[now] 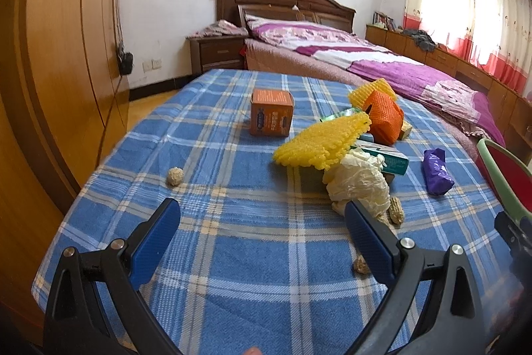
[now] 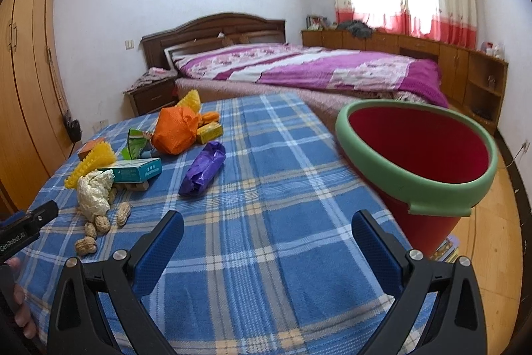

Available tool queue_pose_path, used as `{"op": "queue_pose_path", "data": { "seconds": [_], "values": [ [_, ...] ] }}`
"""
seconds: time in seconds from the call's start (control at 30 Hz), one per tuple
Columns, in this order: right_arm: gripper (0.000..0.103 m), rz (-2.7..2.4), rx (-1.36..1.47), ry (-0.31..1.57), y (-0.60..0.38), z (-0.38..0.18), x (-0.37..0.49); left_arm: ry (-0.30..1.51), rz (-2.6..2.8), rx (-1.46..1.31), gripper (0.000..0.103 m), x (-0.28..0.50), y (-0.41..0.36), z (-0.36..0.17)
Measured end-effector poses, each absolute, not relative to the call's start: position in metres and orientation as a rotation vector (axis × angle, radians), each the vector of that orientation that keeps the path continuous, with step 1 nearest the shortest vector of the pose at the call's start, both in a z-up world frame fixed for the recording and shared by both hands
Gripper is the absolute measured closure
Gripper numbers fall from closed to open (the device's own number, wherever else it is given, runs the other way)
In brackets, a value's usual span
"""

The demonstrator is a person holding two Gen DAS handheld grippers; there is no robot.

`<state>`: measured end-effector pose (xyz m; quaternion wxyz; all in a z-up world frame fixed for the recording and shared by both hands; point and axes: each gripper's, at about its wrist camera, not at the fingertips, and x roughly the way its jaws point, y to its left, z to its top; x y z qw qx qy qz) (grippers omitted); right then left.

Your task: Collect trash

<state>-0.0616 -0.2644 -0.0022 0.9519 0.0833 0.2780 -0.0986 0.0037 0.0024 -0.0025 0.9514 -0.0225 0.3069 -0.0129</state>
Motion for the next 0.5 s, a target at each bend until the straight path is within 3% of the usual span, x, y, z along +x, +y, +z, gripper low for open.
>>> {"op": "queue_pose_path", "data": {
  "seconds": [0.5],
  "values": [
    [0.000, -0.160, 0.204, 0.686, -0.260, 0.020, -0.009, 0.722, -0.076, -0.115, 0.005, 0.079, 0.011, 0.030]
  ]
}}
